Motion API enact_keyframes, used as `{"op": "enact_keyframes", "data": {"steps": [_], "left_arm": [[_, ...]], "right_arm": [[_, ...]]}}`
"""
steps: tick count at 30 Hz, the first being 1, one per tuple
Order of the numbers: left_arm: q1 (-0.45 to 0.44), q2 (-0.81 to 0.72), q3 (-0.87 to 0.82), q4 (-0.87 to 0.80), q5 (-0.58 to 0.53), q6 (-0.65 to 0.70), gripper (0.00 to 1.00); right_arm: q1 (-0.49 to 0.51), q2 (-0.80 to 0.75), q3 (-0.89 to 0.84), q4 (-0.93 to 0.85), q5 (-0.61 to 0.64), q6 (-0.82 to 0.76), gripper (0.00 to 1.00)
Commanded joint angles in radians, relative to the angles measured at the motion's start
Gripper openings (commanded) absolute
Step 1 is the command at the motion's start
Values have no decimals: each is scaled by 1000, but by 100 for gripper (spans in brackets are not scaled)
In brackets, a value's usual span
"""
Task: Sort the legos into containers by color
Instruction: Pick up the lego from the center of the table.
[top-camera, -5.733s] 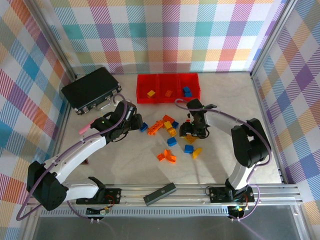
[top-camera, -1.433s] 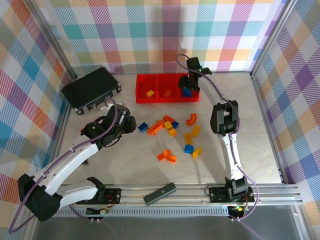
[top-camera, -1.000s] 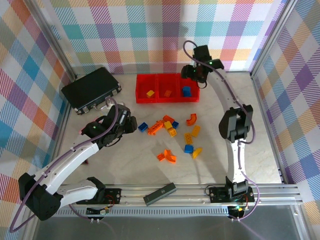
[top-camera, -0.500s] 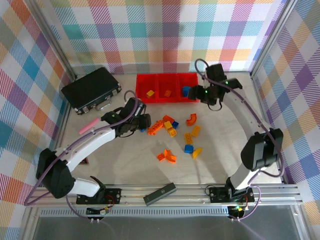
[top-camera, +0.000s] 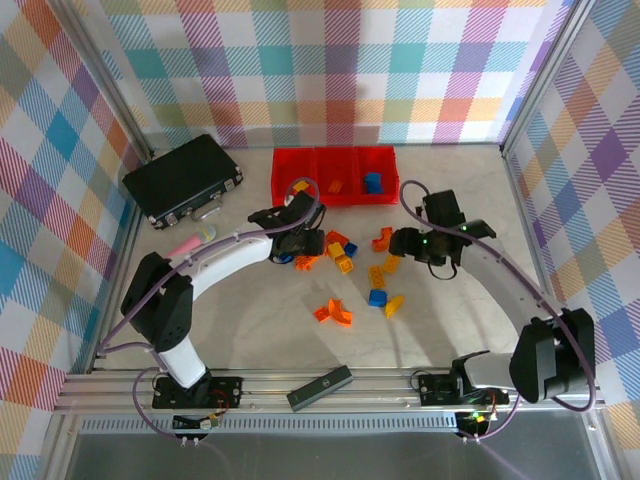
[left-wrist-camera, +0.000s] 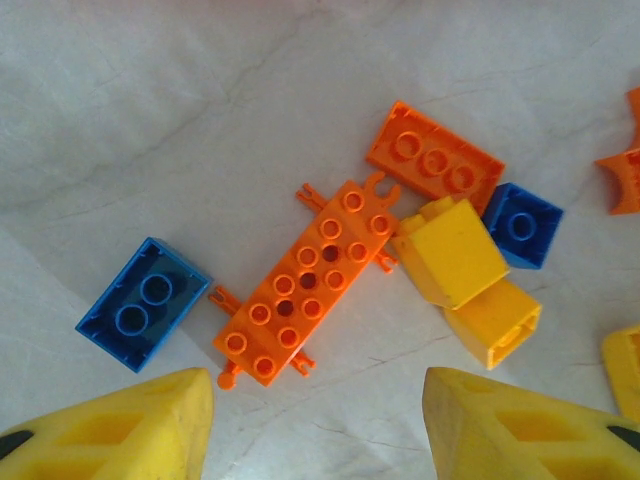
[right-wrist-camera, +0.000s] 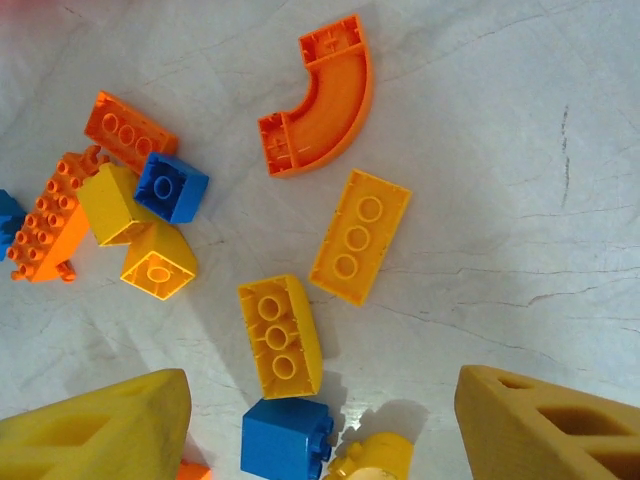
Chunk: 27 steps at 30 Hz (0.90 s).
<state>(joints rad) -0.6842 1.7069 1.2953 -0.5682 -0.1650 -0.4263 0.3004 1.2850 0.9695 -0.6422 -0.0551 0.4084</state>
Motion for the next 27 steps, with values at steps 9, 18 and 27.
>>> {"op": "enact_keyframes", "data": {"steps": [9, 18, 27], "left_arm": [[-2, 168, 125, 28, 147, 55, 54], [-73, 317, 265, -52, 35, -187, 54], [-117, 396, 362, -145, -50, -287, 52]], "right_arm": [[0, -134, -175, 179, 79, -44, 73], [0, -153, -266, 258, 108, 1, 73], [0, -218, -381, 346, 117, 13, 73]]}}
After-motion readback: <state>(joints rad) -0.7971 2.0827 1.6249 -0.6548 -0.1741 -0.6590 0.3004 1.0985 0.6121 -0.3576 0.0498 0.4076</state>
